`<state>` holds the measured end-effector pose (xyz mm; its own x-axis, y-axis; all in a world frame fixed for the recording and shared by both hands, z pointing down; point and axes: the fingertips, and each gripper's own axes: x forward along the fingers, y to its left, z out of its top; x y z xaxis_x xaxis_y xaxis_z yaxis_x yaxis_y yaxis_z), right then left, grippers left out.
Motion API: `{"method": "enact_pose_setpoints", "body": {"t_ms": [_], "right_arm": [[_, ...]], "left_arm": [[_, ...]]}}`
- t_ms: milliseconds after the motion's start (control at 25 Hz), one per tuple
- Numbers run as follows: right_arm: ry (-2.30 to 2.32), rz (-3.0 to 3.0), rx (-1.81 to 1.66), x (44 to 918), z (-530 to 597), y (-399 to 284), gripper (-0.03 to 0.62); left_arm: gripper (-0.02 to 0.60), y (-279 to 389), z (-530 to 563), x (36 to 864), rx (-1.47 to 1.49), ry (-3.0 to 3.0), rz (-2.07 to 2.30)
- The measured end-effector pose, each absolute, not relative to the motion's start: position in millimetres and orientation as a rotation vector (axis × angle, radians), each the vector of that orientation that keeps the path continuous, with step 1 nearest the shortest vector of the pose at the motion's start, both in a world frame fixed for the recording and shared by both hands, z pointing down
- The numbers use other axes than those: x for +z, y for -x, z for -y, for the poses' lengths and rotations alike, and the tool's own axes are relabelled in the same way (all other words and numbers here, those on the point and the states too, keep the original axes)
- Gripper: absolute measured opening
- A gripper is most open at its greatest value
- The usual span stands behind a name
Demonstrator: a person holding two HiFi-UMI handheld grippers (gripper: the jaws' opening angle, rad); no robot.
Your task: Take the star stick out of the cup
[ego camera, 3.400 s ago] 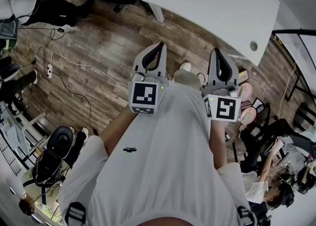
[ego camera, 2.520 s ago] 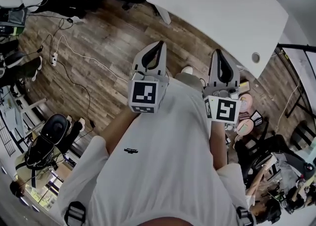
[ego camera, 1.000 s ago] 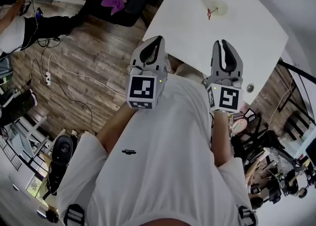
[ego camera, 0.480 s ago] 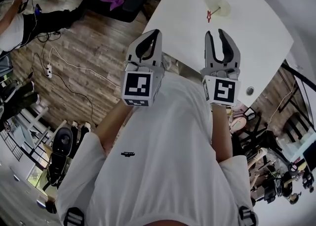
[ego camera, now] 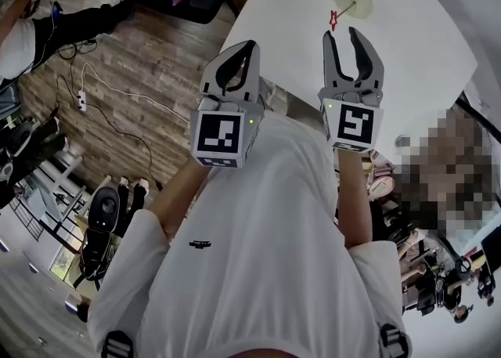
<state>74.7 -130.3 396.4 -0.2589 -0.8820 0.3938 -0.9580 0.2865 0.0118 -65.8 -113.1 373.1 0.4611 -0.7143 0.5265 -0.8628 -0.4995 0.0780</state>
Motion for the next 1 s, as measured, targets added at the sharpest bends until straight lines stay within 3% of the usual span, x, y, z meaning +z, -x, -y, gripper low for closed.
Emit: {"method": "enact_pose_setpoints", "body": {"t_ms": [800, 1000], "right_arm": [[-1.580, 2.117, 0.331, 453.0, 148.6, -73.3, 0.159], [-1.673, 2.114, 0.283, 448.1, 152.4, -82.0, 0.082]], "left_arm": [[-0.008, 59.2, 121.1, 381.7, 0.654, -2.342, 1.326], [-0.008, 59.4, 121.9, 379.2, 0.637, -2.352, 1.319]]}}
